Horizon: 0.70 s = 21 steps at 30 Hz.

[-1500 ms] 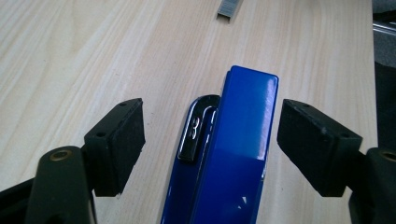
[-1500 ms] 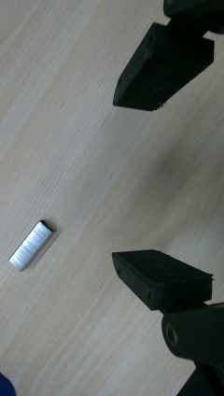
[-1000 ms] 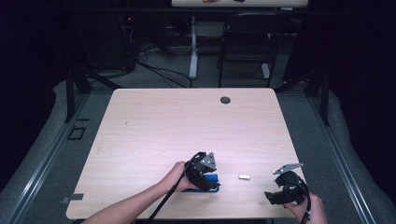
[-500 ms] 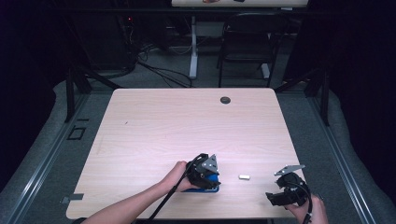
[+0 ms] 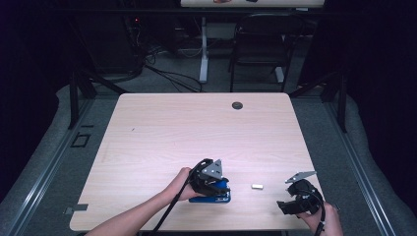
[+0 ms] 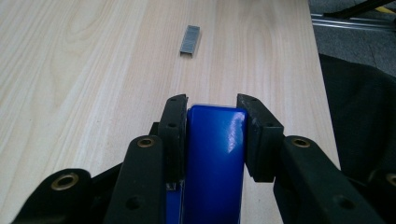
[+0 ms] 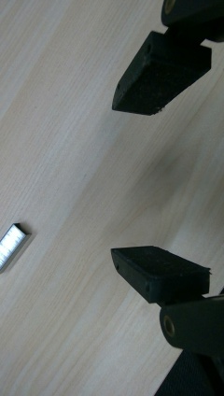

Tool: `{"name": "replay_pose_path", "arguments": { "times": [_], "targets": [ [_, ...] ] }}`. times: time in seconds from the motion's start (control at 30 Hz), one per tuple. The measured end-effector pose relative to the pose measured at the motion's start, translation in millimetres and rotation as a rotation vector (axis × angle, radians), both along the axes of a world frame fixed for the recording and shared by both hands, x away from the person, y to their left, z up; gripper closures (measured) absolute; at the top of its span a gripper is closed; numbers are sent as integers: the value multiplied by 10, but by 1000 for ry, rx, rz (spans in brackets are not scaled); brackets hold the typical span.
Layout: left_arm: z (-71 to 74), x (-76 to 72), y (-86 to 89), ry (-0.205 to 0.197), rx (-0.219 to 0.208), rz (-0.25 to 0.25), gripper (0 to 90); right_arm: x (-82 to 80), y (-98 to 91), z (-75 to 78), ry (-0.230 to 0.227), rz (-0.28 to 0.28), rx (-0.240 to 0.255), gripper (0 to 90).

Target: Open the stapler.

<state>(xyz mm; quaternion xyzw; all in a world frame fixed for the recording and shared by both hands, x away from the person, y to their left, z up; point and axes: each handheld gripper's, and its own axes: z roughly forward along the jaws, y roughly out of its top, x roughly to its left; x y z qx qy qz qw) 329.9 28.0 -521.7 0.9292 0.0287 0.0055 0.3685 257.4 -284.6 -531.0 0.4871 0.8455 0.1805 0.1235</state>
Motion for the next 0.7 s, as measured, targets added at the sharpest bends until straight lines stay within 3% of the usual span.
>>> {"name": "replay_pose_path", "arguments": {
  "times": [0.13,0.3,0.37,0.53,0.7],
  "targets": [
    [15,8,27,-4,-7,-9,655,11,-5,10,0,-2,8,242],
    [34,1,60,-12,-26,-8,657,75,32,65,-10,-19,127,237],
    [40,-1,72,-23,-30,-16,659,87,86,104,-20,-14,151,236],
    [54,-14,101,-32,-43,-27,660,77,306,191,-55,26,163,258],
    [62,-20,105,-42,-41,-31,660,89,603,255,-80,94,173,451]
  ]
}}
